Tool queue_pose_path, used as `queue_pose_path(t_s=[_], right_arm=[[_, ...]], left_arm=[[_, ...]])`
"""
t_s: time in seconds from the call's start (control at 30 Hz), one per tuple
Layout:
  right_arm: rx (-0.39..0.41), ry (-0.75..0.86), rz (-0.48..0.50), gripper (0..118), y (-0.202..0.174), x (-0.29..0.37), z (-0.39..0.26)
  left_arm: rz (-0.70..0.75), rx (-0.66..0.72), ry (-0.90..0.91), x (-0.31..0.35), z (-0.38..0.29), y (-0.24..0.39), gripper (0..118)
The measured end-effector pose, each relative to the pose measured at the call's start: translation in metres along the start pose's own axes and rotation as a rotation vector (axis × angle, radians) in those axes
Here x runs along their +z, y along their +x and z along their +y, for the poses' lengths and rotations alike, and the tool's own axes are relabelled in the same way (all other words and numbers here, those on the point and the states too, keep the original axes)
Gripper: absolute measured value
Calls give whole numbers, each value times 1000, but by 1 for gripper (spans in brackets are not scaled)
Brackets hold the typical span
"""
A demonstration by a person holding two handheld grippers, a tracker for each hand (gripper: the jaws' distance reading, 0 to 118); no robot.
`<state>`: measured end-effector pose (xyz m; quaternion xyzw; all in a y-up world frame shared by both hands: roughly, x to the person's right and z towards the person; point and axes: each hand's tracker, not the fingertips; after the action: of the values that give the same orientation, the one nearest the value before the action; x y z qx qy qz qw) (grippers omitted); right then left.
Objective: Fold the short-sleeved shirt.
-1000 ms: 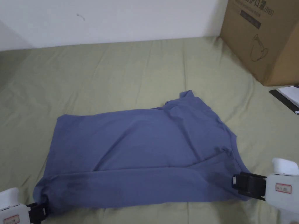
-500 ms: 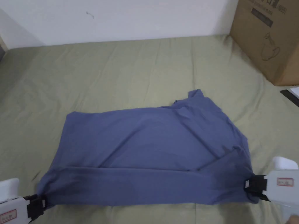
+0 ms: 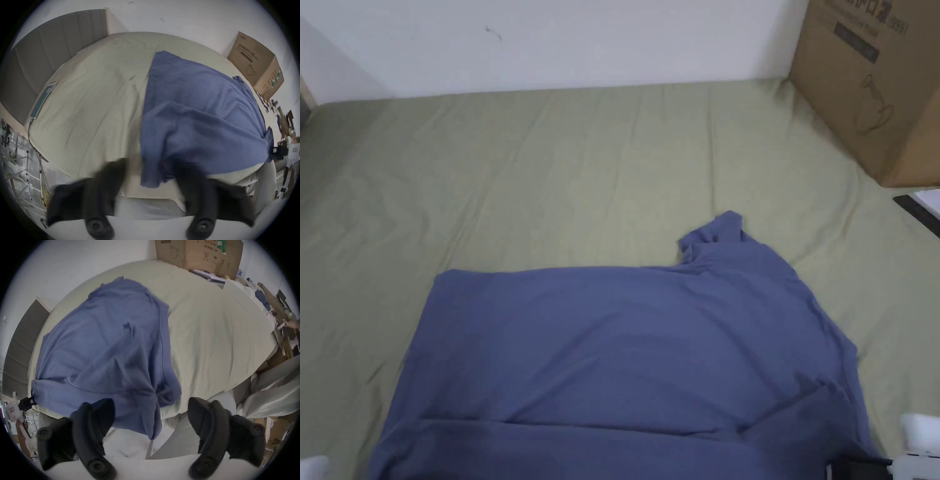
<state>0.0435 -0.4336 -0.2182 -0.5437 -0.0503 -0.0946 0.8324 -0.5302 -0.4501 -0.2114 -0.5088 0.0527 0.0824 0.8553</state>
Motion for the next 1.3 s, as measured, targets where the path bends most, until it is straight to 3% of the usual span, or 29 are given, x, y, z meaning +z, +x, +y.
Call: queue_pose_path(t_s=[0.03,0.13,0.17,0.23,0.27,0.3,0.33,0.43,0.53,0.63,0.67,0.7,0.73,0.77,0.93,1.03,1.1,1.17,1.2,1.23,1.27,1.3], right_arm=[[5,32,12,98,0,7,5],[29,106,-7,94,0,30,25],[37,134,-11,85,-2,37,32],[56,190,32,27,-7,49,43],[56,205,42,7,-11,51,49],[52,209,43,0,-15,49,54],[41,216,64,0,-18,47,59],[1,195,176,0,-23,34,81],[35,189,167,0,-30,16,118],[74,192,177,0,-35,-8,172],[97,164,193,14,-37,-21,195],[124,122,218,62,-38,-36,218],[134,83,201,99,-42,-54,237],[144,68,172,113,-43,-74,258],[179,-34,28,100,-45,-150,324],[158,-154,4,84,-43,-193,330],[169,-144,-6,83,-48,-202,326],[249,-142,-46,57,-57,-186,327],[290,-130,-31,21,-59,-180,326],[325,-116,-33,0,-61,-175,325],[302,-117,-2,0,-61,-174,325],[268,-138,32,0,-63,-173,325]], left_arm=[[15,8,20,4,3,-1,108],[-10,14,157,32,19,2,108],[-21,34,188,40,27,4,105],[-91,65,242,50,40,9,60],[-123,64,259,52,47,13,31],[-126,63,271,51,53,19,6],[-115,52,282,48,59,25,3],[-131,28,285,31,77,38,1],[-197,61,250,13,97,51,0],[-154,34,252,0,119,62,0],[-151,28,256,-2,127,64,0],[-159,38,257,-5,133,65,0],[-169,48,258,-8,139,69,0],[-172,53,257,-11,145,71,0],[-146,50,228,-27,157,77,0],[-123,50,197,-40,158,73,0],[-114,56,184,-45,158,71,0],[-115,64,175,-49,160,69,0],[-118,62,171,-51,161,69,0],[-119,60,164,-54,163,70,0],[-115,57,153,-57,166,69,7],[-108,55,150,-59,169,68,32]])
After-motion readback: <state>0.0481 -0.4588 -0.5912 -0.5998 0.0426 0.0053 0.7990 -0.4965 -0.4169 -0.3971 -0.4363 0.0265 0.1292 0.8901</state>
